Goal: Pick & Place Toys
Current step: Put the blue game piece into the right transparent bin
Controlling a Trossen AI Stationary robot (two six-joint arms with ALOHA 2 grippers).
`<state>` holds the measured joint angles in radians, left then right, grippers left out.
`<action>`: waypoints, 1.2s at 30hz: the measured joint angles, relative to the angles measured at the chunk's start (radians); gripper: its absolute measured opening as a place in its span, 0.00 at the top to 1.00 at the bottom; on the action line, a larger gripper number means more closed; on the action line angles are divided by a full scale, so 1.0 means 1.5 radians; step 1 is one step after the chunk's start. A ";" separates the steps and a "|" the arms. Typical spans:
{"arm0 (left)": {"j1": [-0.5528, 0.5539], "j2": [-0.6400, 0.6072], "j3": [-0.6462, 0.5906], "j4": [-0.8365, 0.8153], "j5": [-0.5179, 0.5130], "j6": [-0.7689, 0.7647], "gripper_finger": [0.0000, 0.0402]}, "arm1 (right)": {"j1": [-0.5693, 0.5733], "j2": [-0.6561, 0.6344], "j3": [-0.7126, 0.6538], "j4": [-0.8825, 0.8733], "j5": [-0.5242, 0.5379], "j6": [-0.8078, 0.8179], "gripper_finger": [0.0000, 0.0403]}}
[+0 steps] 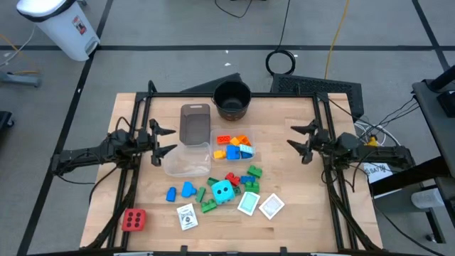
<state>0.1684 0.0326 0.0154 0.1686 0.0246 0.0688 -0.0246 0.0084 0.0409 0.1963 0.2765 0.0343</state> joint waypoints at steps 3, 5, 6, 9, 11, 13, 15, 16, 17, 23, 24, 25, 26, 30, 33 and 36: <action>0.000 0.000 0.000 0.022 0.000 -0.025 0.32 | 0.000 0.002 -0.013 -0.012 0.010 -0.025 0.33; 0.000 0.000 0.000 0.032 0.000 -0.042 0.32 | 0.000 0.001 -0.015 -0.015 0.007 -0.037 0.32; 0.000 0.000 0.000 0.043 0.000 -0.047 0.32 | 0.000 0.003 -0.015 -0.024 0.007 -0.037 0.32; 0.000 0.000 0.000 0.063 0.000 -0.051 0.32 | 0.000 0.002 -0.015 -0.029 0.007 -0.033 0.33; 0.000 0.000 0.000 0.074 0.000 -0.061 0.32 | 0.000 0.002 -0.016 -0.030 0.007 -0.033 0.33; 0.000 0.000 0.000 0.087 0.000 -0.091 0.32 | 0.000 0.002 -0.016 -0.029 0.007 -0.032 0.33; 0.000 0.000 0.000 0.096 0.000 -0.133 0.32 | 0.000 0.002 -0.016 -0.029 0.007 -0.032 0.33; 0.000 0.000 0.000 0.099 0.000 -0.155 0.32 | 0.000 0.002 -0.016 -0.029 0.007 -0.032 0.33; 0.000 0.000 0.000 0.100 0.000 -0.173 0.32 | 0.000 0.002 -0.016 -0.029 0.007 -0.032 0.33; -0.004 0.010 0.020 0.097 0.005 -0.291 0.32 | 0.000 0.002 -0.017 -0.029 0.007 -0.031 0.33; -0.011 0.019 0.037 0.090 0.012 -0.307 0.32 | 0.000 0.002 -0.017 -0.029 0.006 -0.031 0.33; -0.021 0.033 0.060 0.066 0.019 -0.315 0.32 | 0.000 0.002 -0.017 -0.029 0.007 -0.031 0.34; -0.034 0.053 0.089 0.033 0.018 -0.316 0.32 | 0.000 0.002 -0.017 -0.029 0.006 -0.031 0.34; -0.099 0.176 0.233 -0.160 -0.038 -0.345 0.32 | 0.000 0.002 -0.017 -0.030 0.006 -0.031 0.33; -0.157 0.300 0.357 -0.307 -0.054 -0.410 0.32 | 0.000 0.002 -0.017 -0.029 0.006 -0.031 0.32; -0.213 0.427 0.479 -0.462 -0.052 -0.479 0.32 | 0.000 0.002 -0.017 -0.030 0.006 -0.031 0.33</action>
<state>-0.1505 0.6738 0.7333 -0.5250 -0.0540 -0.6502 -0.0246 0.0120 0.0151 0.1520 0.2863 -0.0124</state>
